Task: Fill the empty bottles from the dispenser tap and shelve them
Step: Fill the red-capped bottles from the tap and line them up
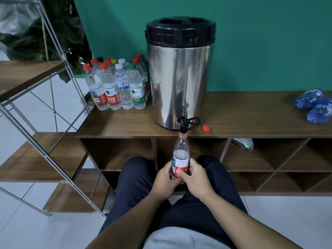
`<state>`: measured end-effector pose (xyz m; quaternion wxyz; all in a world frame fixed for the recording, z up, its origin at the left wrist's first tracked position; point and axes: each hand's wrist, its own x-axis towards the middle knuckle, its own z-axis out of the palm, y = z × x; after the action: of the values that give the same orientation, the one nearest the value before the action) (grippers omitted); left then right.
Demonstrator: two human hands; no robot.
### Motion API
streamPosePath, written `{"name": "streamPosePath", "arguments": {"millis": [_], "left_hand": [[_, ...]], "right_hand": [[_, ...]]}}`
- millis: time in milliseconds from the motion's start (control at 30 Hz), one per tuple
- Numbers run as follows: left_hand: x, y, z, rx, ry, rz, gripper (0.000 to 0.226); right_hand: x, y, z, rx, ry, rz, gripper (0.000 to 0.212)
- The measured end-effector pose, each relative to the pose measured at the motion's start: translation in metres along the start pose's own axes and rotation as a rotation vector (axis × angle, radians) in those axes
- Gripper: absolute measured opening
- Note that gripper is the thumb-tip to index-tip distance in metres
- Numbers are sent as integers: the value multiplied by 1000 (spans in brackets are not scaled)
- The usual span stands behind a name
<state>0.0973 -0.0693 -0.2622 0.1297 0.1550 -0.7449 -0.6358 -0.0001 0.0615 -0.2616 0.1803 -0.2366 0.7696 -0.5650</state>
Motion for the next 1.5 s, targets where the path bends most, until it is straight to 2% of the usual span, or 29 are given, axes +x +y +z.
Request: {"name": "streamPosePath", "arguments": {"millis": [1500], "left_hand": [[0,0,0,-19,-6,3,56]], "right_hand": [[1,3,0,0,-1,-12,48]]}}
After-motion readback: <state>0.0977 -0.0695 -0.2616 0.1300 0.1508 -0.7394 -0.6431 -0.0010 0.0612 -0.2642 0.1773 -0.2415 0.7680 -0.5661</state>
